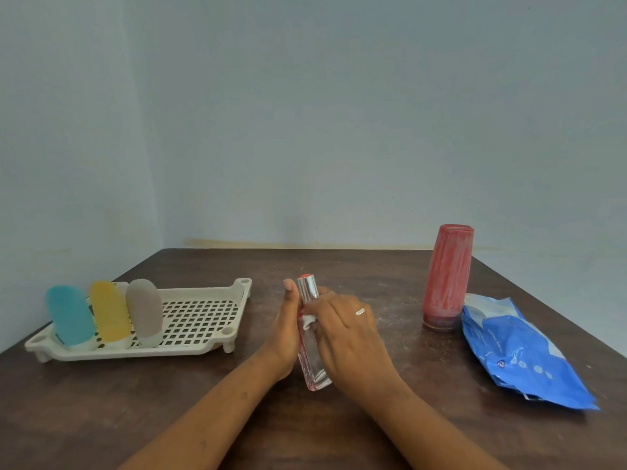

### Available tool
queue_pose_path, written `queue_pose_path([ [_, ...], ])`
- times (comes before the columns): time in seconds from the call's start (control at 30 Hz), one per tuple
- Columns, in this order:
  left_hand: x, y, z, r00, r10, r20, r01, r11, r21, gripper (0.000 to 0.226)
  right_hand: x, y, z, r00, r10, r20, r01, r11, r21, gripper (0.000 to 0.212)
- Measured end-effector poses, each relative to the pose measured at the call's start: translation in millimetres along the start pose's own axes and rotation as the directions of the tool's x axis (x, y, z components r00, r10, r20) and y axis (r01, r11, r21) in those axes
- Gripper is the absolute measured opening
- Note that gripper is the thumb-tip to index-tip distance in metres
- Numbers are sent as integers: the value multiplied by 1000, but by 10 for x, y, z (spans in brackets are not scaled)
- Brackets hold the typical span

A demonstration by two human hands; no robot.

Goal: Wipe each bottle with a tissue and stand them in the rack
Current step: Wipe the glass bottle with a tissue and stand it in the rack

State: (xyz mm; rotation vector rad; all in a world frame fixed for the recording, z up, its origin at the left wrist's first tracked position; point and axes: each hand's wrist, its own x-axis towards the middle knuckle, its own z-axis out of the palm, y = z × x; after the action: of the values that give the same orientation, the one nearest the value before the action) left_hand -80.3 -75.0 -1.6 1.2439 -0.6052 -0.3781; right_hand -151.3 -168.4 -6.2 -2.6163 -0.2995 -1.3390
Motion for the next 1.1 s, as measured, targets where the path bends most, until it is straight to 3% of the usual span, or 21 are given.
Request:
queue_pose_path([
  [0.23,-8,-9,0,999,27,39,-26,999,-21,75,-10,-51,-33,1000,-15,6,14,994,106,17],
  [0.43,41,-39,-61,997,34,66,-33,999,-8,94,-12,-52,-16,997,-35,73,21,983,181,19],
  [0.77,-13,1,2,991,85,103,-85,996,-11,76,-21,58,-58,999,-14,34,9,992,125,25],
  [0.97,5,-14,3,985,157,73,-160,987,33,99,-24,219,-70,988,150,22,-151,974,171,32],
  [1.1,-25,11,13,983,154,100,-160,985,60,101,-7,205,-91,987,160,-19,-154,969,195,37],
])
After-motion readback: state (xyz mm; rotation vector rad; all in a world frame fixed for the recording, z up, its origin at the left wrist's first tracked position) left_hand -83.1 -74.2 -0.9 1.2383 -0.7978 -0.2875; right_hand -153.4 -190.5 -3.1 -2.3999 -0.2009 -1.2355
